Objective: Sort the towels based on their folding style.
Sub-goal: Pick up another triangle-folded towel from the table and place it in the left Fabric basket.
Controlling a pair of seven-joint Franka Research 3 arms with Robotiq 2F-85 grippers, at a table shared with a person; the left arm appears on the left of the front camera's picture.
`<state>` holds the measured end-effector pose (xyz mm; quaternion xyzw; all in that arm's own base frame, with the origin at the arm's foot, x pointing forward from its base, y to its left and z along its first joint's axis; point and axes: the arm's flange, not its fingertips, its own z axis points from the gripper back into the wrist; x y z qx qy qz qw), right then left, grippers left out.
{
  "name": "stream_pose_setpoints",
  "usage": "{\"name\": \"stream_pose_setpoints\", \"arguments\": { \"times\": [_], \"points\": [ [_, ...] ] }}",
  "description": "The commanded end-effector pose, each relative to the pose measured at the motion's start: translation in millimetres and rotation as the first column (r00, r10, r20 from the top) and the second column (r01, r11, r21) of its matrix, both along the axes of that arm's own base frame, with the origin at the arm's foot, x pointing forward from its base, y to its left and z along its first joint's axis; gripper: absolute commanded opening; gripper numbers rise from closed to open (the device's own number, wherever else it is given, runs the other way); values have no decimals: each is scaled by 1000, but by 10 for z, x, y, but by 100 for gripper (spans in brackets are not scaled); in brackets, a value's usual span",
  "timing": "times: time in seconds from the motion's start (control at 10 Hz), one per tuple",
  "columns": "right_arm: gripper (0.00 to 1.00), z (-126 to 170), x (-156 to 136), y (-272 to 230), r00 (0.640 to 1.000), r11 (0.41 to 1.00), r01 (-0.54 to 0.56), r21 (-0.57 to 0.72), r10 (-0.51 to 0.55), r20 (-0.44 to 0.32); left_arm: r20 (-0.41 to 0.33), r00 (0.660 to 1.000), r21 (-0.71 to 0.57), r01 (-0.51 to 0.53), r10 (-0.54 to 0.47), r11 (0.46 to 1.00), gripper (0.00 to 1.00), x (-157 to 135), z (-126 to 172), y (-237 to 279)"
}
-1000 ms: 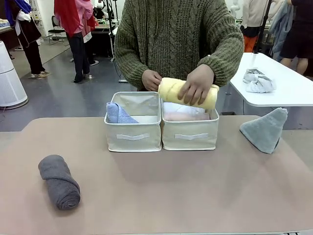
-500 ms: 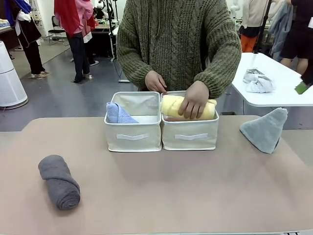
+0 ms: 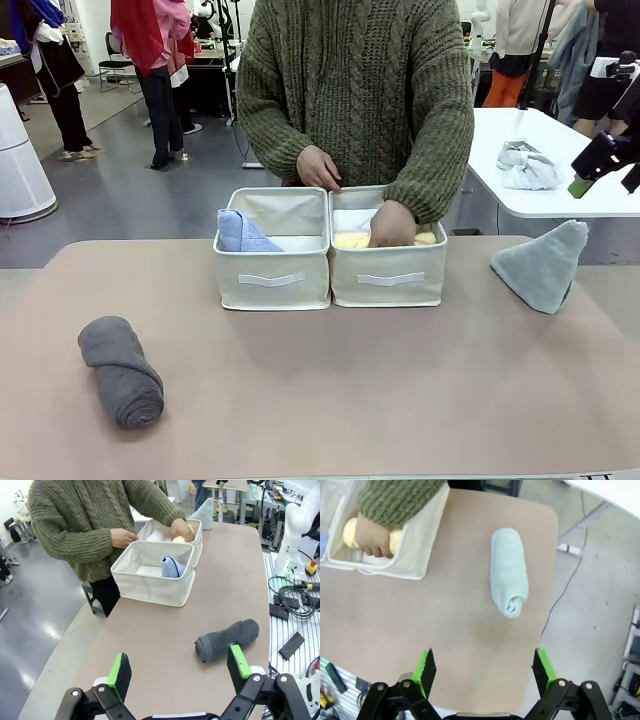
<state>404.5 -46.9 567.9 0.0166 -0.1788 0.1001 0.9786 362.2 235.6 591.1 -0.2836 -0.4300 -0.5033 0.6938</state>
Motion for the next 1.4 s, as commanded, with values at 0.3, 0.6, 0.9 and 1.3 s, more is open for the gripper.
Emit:
{"name": "stream_pose_setpoints", "arguments": {
  "times": [0.3,0.6,0.9,1.3],
  "points": [
    [100,-394,435,-92,995,998,66,-7,-66,-68,5,1000,8,13,-13,1000,100,-22,-7,12],
    [100,-658,649,-168,992,995,95,3,-95,-87,5,1000,8,13,-13,1000,100,-22,-7,12],
    [100,-917,813,-215,988,994,112,3,-111,-107,5,1000,8,13,-13,1000,100,-22,-7,12],
    [100,-1132,913,-312,981,992,126,30,-120,-154,5,1000,8,13,-13,1000,100,-22,-7,12]
  ]
}}
